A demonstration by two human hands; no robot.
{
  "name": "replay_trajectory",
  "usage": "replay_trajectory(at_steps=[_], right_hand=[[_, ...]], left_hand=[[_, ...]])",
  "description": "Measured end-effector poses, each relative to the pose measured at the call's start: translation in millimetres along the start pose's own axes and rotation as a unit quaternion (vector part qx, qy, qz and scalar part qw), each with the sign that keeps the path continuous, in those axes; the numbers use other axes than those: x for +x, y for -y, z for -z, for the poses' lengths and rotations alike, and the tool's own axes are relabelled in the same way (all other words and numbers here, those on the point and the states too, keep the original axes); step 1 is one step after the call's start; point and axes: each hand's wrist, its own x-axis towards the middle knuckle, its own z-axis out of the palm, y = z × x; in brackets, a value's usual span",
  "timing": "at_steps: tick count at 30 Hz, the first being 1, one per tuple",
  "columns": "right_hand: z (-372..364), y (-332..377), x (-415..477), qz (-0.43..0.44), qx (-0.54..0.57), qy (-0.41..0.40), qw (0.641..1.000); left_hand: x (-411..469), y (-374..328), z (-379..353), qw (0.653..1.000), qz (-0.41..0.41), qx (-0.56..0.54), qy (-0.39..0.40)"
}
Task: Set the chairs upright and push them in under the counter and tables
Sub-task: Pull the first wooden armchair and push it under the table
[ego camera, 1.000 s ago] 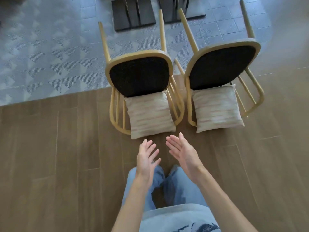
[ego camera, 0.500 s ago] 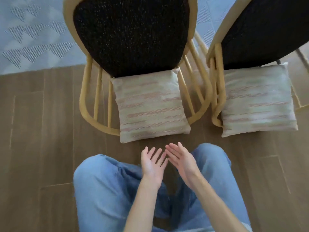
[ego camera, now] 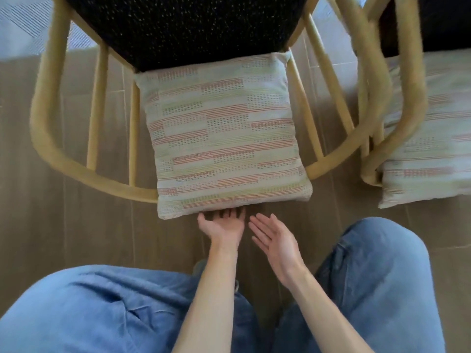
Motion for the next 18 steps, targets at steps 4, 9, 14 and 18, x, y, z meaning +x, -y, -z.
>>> replay_trajectory(at_steps=[4,9,14,18], right_hand=[[-3.3,-6.5,1.7,-0.016,0.007,0.01,1.0],[0.9,-15.2,12.0,-0.02,0.002,0.017,1.0],[-2.2,-13.4,44.4,-0.03,0.129,-0.042,0.99],[-12.7,-4.8,74.7,-0.031,0.215,-0.073,0.973]], left_hand=[[6.4,-0.8,0.3,1.0,-0.01,0.012,0.0],[20.6,-2.8,-2.7,0.998,-0.017,0.054,-0.029],[25.3,-15.7,-4.1,0.993,-0.064,0.075,-0.065],[28.2,-24.1,1.4,0.988,-0.121,0.056,-0.08]])
